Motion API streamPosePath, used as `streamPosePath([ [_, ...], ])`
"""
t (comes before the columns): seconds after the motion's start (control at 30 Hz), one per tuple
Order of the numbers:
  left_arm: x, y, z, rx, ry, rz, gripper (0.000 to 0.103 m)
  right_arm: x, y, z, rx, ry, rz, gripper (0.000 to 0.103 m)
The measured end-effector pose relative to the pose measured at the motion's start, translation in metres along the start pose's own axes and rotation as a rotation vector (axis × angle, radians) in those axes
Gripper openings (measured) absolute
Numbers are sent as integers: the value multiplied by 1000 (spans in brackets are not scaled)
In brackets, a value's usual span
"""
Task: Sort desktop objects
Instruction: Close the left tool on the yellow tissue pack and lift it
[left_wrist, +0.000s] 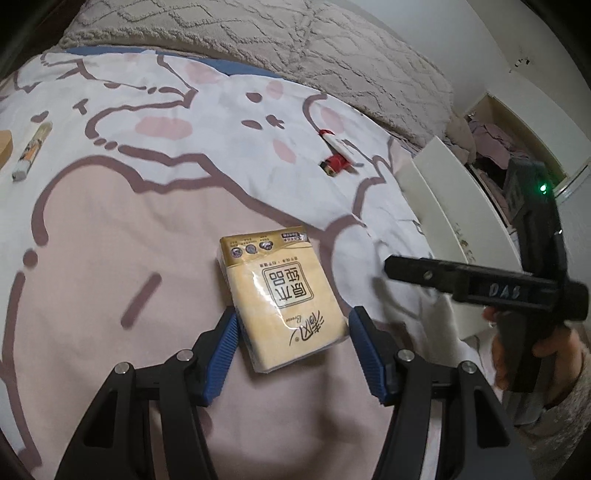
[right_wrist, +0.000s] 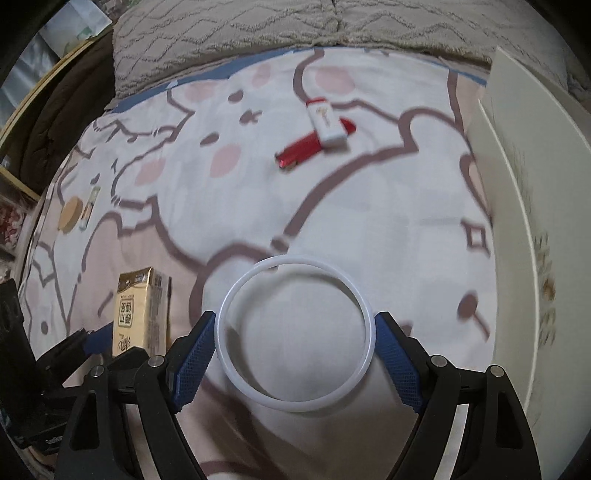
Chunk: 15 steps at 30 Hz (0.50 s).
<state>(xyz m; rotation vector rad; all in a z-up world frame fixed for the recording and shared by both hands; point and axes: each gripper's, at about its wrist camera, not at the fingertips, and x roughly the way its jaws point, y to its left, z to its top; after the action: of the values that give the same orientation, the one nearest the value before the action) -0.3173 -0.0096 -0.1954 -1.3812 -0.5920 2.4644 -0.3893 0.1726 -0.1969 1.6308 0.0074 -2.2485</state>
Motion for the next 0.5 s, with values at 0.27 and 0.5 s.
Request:
streamPosePath([
  [0.27,-7,-17,-20,100,36,-39,60,-2,20,-37,-41,-28,-55,84],
  [0.5,-11,-14,-29,90,22,-1,64,4,17,-50,-46,-61,-55,84],
])
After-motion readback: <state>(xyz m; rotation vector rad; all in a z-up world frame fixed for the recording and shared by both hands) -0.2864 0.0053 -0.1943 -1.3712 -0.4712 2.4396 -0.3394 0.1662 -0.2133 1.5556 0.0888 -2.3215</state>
